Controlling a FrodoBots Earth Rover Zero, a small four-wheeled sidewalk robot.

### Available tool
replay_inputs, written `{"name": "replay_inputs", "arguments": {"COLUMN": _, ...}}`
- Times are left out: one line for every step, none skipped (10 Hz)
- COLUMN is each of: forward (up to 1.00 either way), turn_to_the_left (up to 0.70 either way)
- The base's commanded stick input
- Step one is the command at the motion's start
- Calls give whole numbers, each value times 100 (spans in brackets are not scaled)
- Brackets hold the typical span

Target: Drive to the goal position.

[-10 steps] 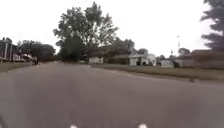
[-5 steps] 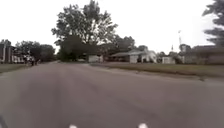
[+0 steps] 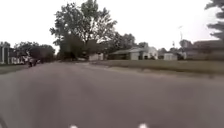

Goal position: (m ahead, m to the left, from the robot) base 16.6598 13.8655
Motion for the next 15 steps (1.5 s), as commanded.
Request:
{"name": "replay_inputs", "arguments": {"forward": 100, "turn_to_the_left": 0}}
{"name": "replay_inputs", "arguments": {"forward": 100, "turn_to_the_left": 0}}
{"name": "replay_inputs", "arguments": {"forward": 100, "turn_to_the_left": 0}}
{"name": "replay_inputs", "arguments": {"forward": 100, "turn_to_the_left": 0}}
{"name": "replay_inputs", "arguments": {"forward": 100, "turn_to_the_left": 0}}
{"name": "replay_inputs", "arguments": {"forward": 100, "turn_to_the_left": 0}}
{"name": "replay_inputs", "arguments": {"forward": 100, "turn_to_the_left": 0}}
{"name": "replay_inputs", "arguments": {"forward": 100, "turn_to_the_left": 0}}
{"name": "replay_inputs", "arguments": {"forward": 100, "turn_to_the_left": 0}}
{"name": "replay_inputs", "arguments": {"forward": 100, "turn_to_the_left": 1}}
{"name": "replay_inputs", "arguments": {"forward": 100, "turn_to_the_left": 2}}
{"name": "replay_inputs", "arguments": {"forward": 100, "turn_to_the_left": 3}}
{"name": "replay_inputs", "arguments": {"forward": 100, "turn_to_the_left": 3}}
{"name": "replay_inputs", "arguments": {"forward": 100, "turn_to_the_left": 3}}
{"name": "replay_inputs", "arguments": {"forward": 100, "turn_to_the_left": 3}}
